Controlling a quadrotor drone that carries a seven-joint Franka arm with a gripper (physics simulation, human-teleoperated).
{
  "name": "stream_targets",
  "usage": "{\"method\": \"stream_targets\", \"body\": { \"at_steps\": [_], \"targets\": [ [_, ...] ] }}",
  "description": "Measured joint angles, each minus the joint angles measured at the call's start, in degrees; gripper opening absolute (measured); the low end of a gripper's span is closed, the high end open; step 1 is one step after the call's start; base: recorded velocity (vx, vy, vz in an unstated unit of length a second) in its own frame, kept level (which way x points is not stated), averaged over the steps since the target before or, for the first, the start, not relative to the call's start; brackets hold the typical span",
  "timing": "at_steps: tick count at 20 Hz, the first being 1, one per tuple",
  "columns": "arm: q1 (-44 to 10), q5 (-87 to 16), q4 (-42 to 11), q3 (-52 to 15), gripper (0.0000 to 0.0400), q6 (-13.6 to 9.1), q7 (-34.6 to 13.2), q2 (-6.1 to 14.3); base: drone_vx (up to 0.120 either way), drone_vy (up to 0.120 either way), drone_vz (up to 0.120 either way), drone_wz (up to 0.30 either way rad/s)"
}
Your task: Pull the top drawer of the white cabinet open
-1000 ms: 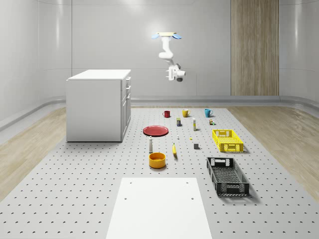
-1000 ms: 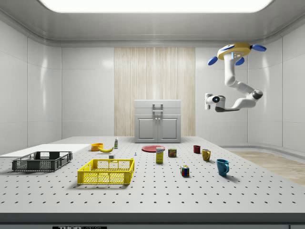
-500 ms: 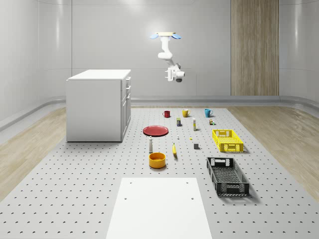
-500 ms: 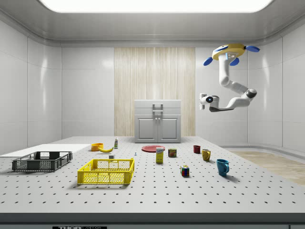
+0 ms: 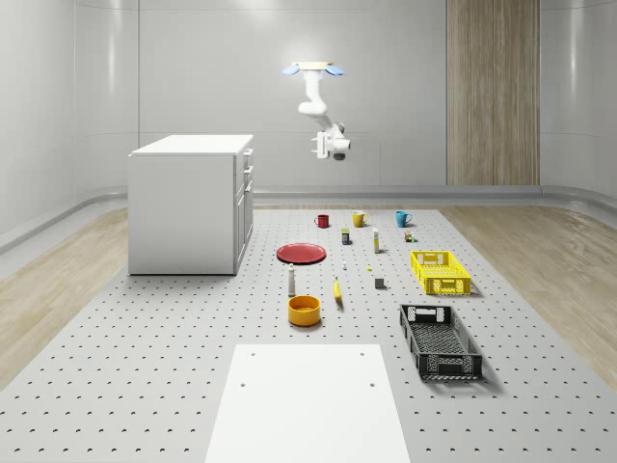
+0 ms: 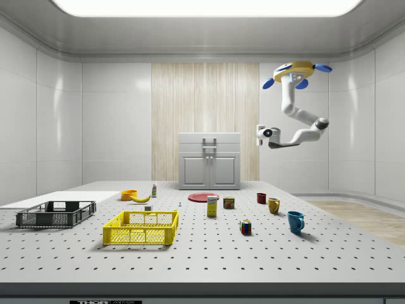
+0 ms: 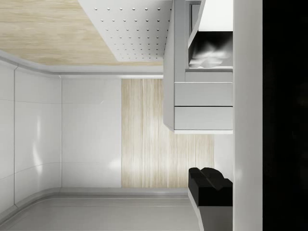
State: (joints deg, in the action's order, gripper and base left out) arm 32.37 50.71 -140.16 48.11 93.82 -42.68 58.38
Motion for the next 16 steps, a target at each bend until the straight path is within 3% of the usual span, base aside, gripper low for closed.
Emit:
{"method": "stream_targets", "body": {
  "at_steps": [5,11,16],
  "targets": [
    [0.98,-0.76,-0.13,0.35,0.0305,0.90,-0.63,0.98,0.120,-0.112,0.000,0.000],
    [2.04,-1.61,-0.27,0.73,0.0305,1.90,-1.34,2.09,0.120,0.000,0.000,0.000],
    [2.85,-2.28,-0.38,1.00,0.0305,2.65,-1.89,2.94,0.120,-0.112,0.000,0.000]
  ]
}}
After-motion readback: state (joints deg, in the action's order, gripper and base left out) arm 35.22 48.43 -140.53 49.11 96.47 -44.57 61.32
